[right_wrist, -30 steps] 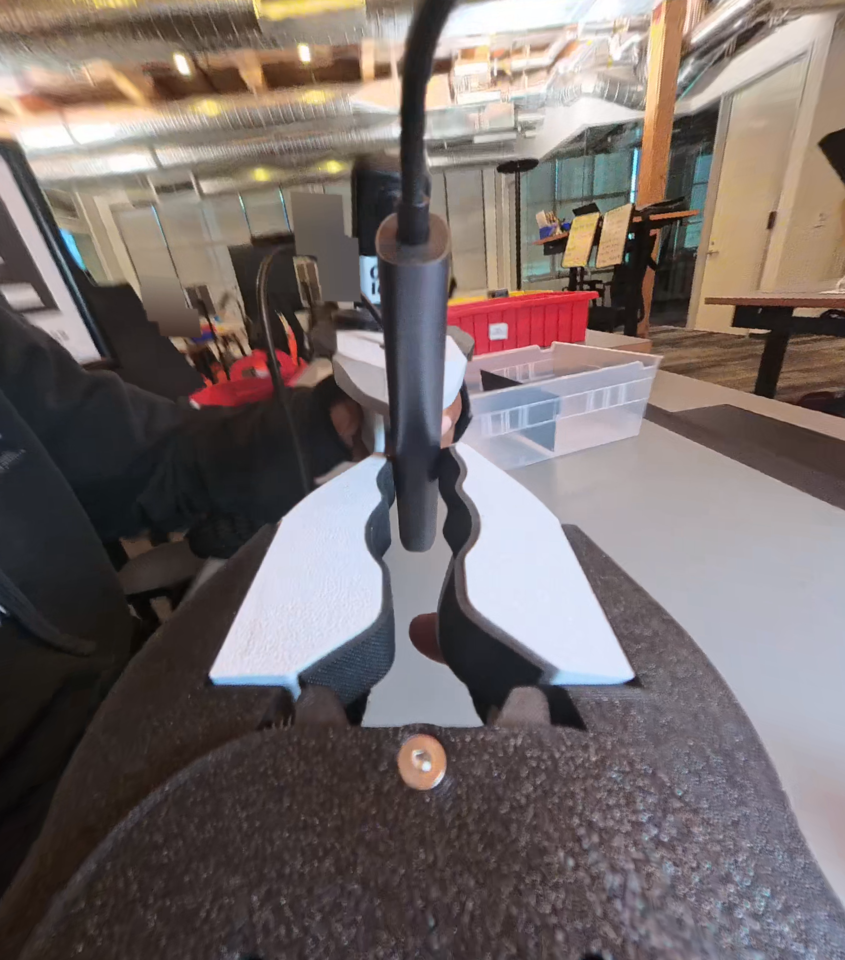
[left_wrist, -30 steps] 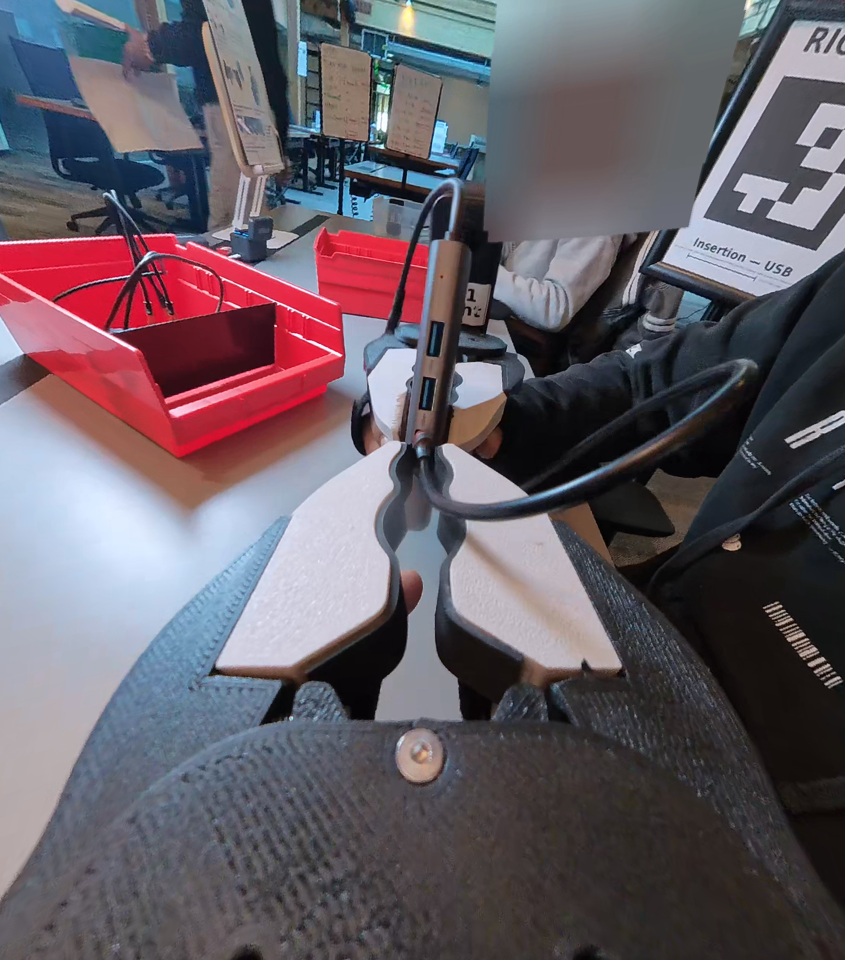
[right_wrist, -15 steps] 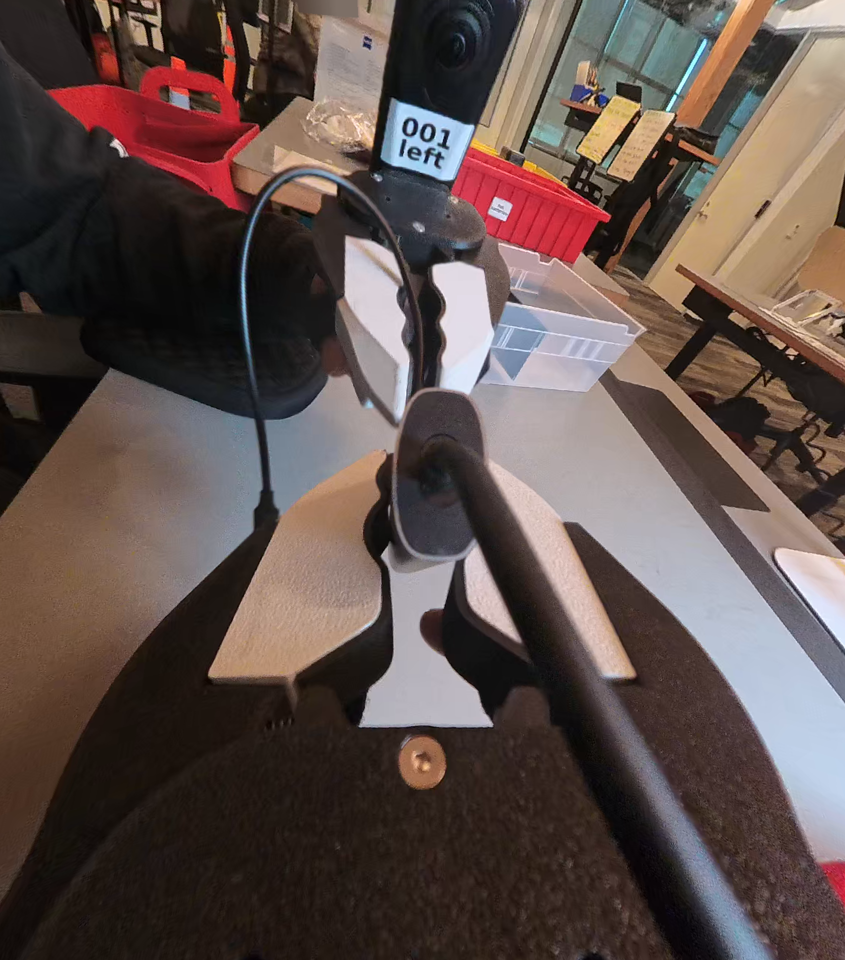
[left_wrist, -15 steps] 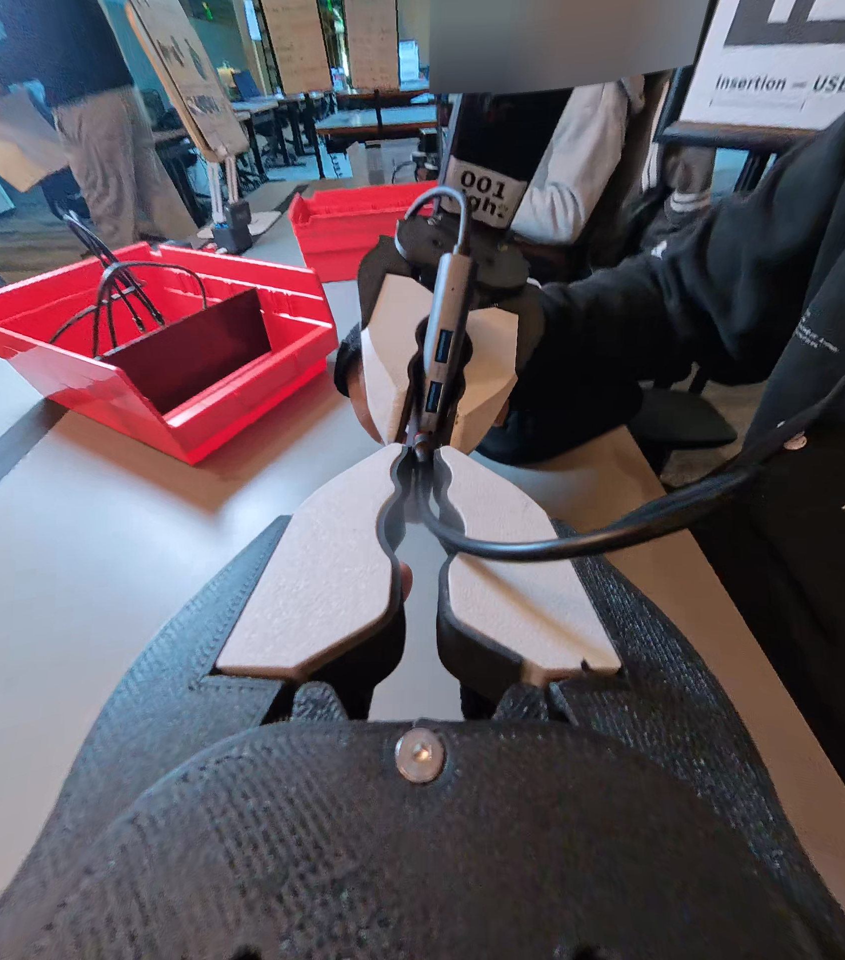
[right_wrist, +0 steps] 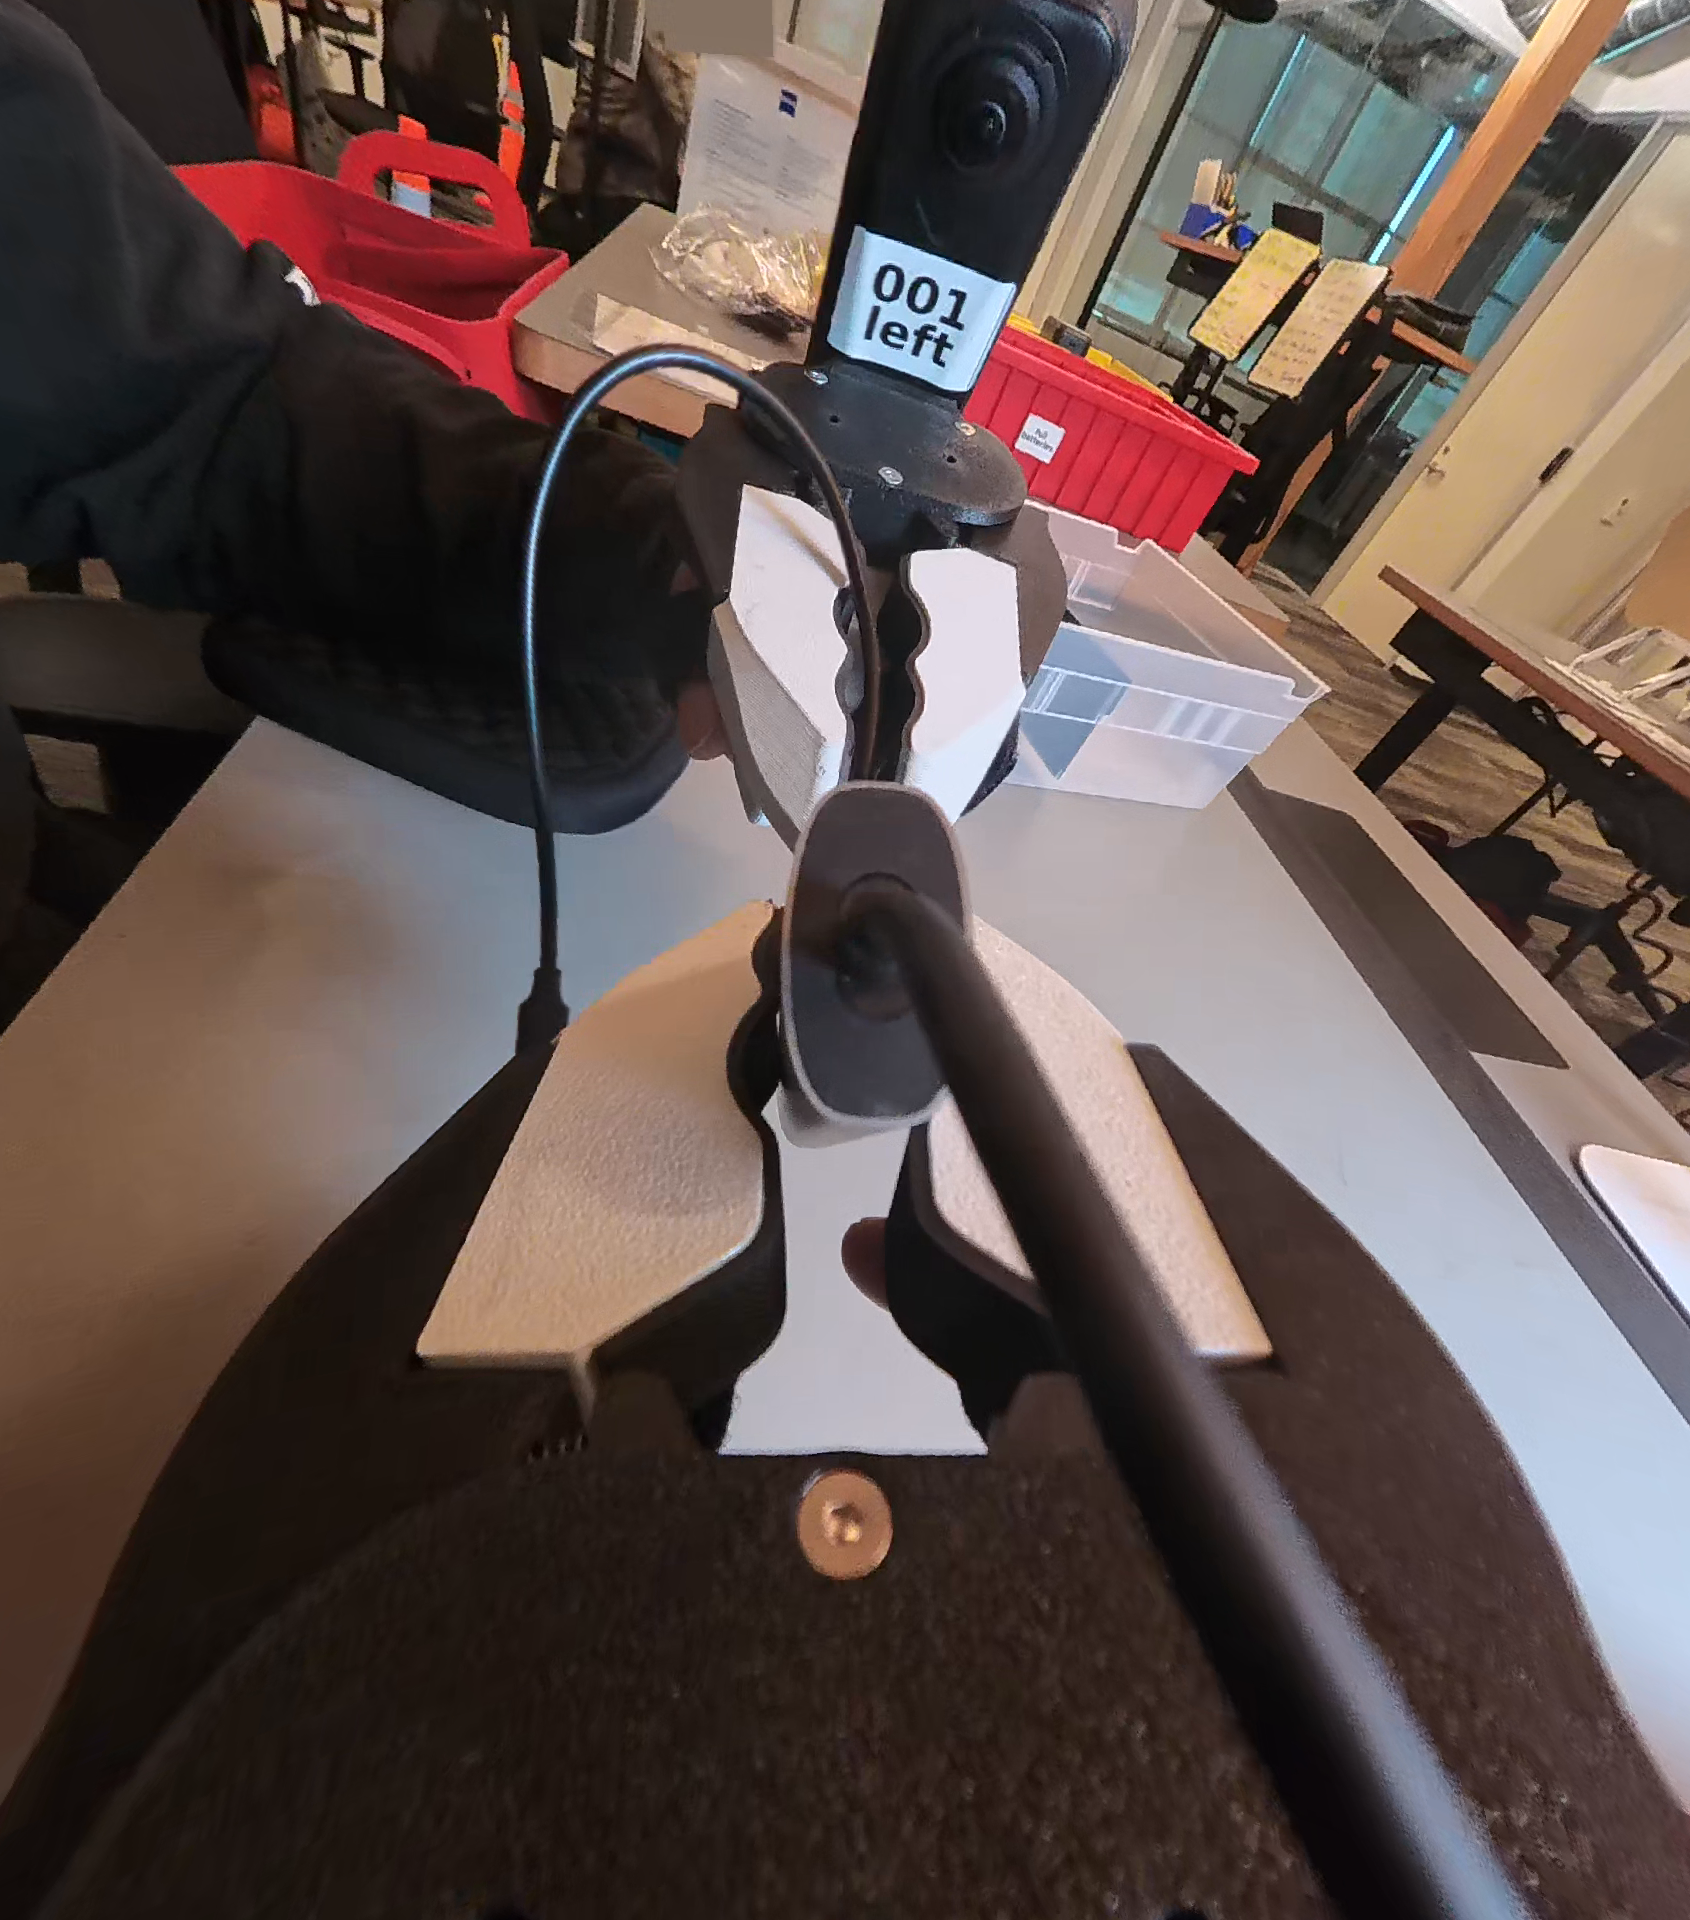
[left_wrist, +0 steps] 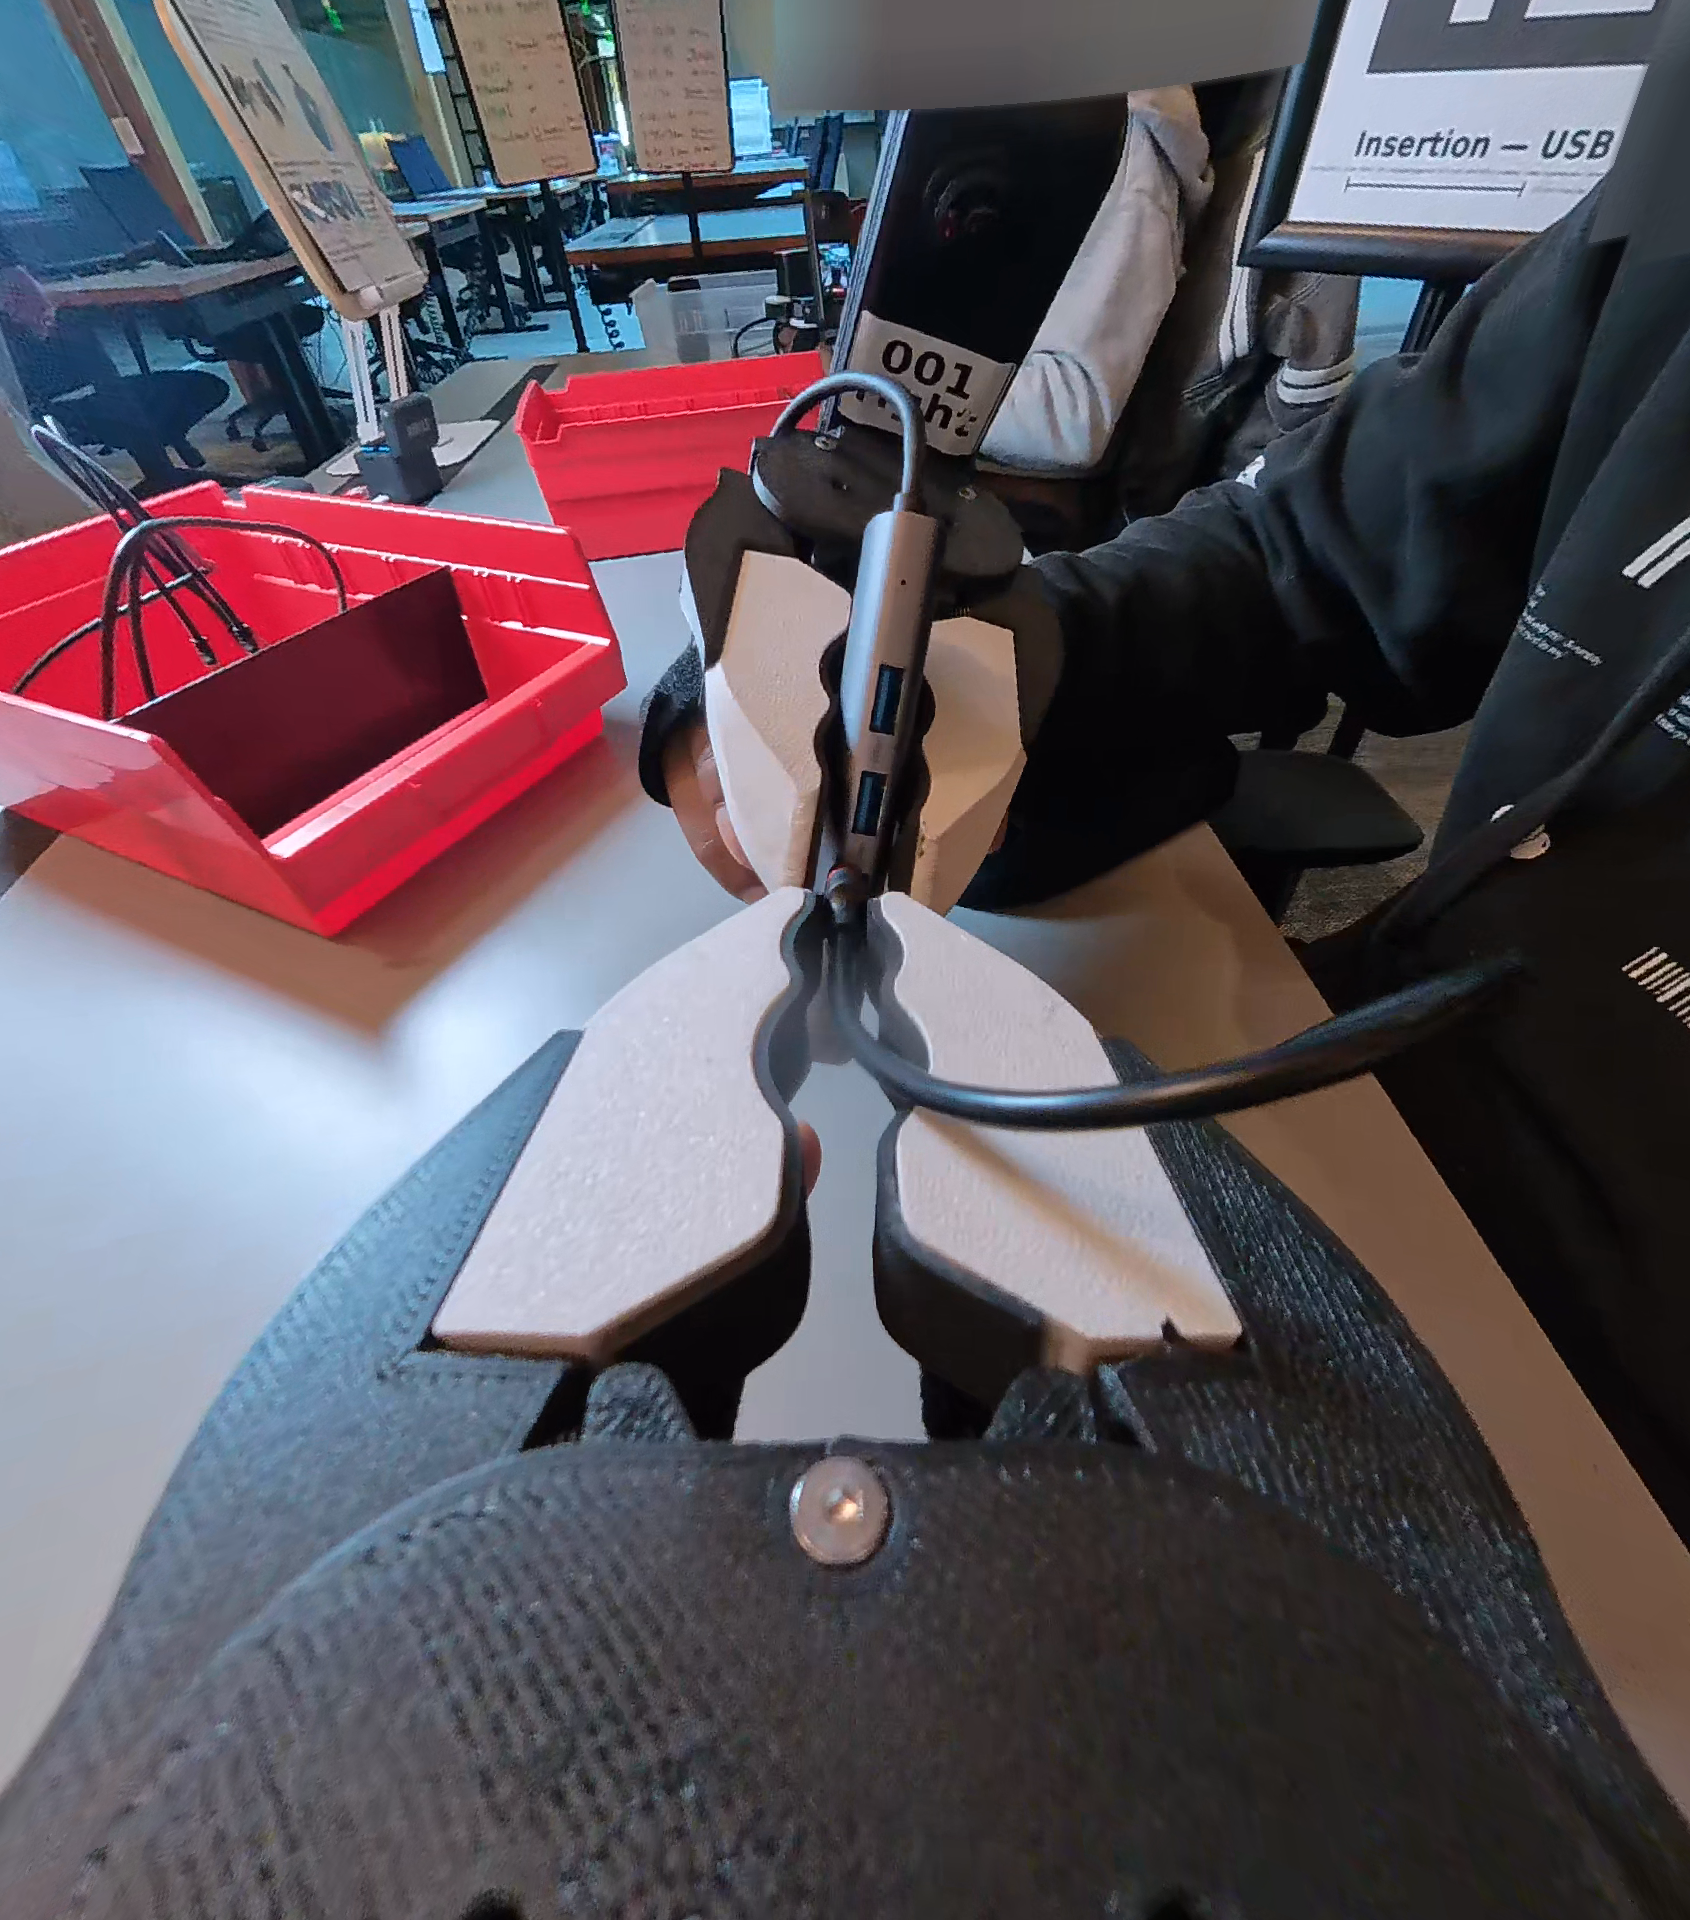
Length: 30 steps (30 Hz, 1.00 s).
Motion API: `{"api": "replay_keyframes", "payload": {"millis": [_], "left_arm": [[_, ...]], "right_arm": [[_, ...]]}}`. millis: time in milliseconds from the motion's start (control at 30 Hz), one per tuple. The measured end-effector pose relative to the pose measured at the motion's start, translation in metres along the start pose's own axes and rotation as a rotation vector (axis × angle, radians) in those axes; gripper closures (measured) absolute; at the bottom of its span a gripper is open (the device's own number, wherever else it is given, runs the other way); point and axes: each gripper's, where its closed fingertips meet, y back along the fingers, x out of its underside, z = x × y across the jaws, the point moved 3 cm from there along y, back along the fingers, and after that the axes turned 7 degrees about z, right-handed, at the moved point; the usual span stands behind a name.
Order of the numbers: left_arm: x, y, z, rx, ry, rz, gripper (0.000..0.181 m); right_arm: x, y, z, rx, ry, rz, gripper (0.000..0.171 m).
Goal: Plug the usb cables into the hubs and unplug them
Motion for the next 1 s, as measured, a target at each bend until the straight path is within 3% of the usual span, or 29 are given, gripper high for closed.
{"api": "replay_keyframes", "payload": {"millis": [267, 433, 667, 767, 1000], "left_arm": [[0.005, -0.005, -0.005, -0.033, -0.090, 0.049, 0.174], [0.000, -0.004, -0.004, -0.025, -0.066, -0.024, 0.174], [0.025, 0.001, 0.010, -0.083, -0.058, 0.153, 0.172], [0.037, 0.001, 0.011, -0.080, -0.058, 0.224, 0.161], [0.025, -0.018, -0.002, -0.034, -0.048, 0.169, 0.141]], "right_arm": [[-0.005, 0.001, 0.005, -0.026, 0.022, -0.022, 0.154], [-0.009, 0.004, 0.004, -0.019, 0.024, -0.045, 0.154], [-0.004, 0.005, -0.001, 0.014, 0.032, -0.033, 0.154], [-0.005, 0.008, -0.005, 0.030, 0.022, -0.054, 0.154], [-0.016, 0.007, -0.004, 0.028, -0.017, -0.147, 0.154]]}}
